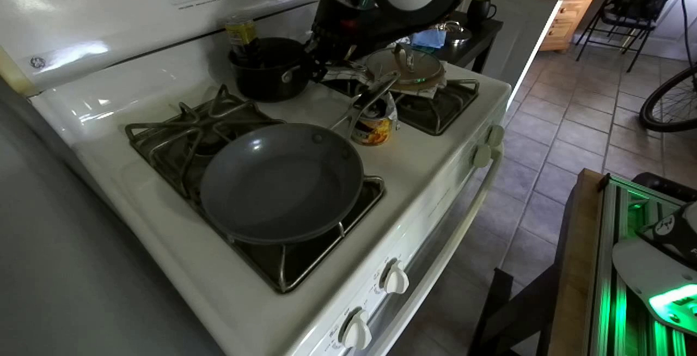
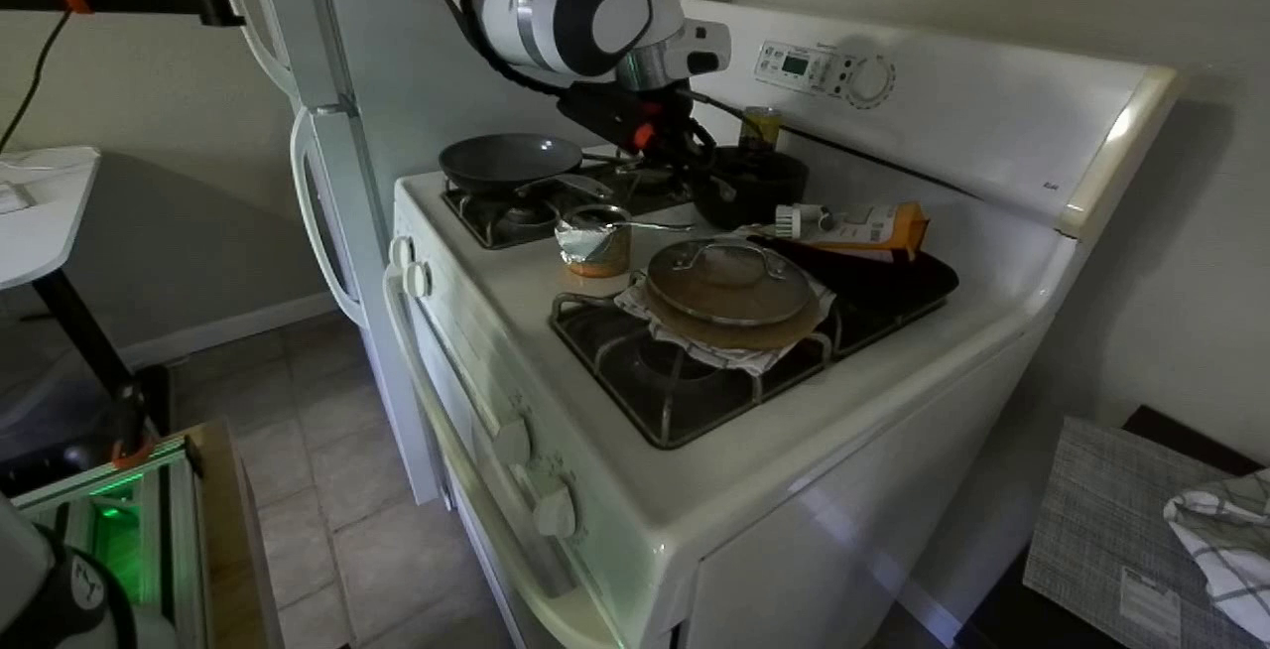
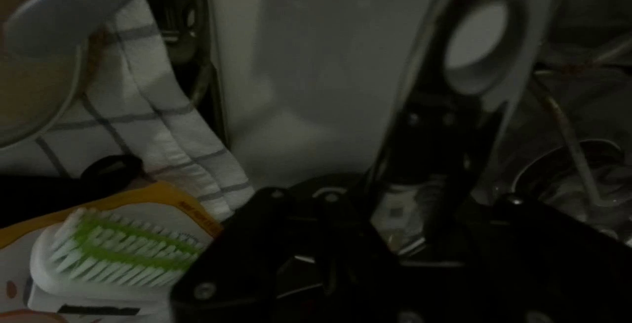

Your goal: Move the pan to the bottom left corner of the stove then put the pot on the position the pan was at

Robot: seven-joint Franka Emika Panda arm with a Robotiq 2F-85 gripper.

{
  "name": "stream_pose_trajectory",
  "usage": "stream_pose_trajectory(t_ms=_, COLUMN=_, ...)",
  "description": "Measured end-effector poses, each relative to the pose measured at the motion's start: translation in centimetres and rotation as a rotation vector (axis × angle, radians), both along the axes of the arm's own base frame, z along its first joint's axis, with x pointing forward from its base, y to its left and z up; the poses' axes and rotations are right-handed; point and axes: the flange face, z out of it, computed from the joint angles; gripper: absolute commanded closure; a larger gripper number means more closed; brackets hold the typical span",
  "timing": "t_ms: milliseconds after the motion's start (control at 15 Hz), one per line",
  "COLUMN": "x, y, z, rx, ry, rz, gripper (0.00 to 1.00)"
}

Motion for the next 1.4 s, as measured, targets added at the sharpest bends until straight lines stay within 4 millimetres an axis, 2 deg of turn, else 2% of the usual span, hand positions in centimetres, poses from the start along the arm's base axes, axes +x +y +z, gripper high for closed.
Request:
stream_pose_trajectory(t_ms=533, x=-2.1, y=-3.3, z=-0.2, rx=-0.076, ry=-0.148, rz=0.183, gripper=0.98)
stream_pose_trajectory(t_ms=1000, x=-2.5, y=-3.7, z=0.3, rx=-0.017, ry=-0.223, rz=0.284, gripper=0.98)
stream_pose_trajectory(t_ms=1400, x=-2.9, y=-5.2, z=0.4, rx=-0.004, ry=-0.260, rz=0.356, gripper=0.98)
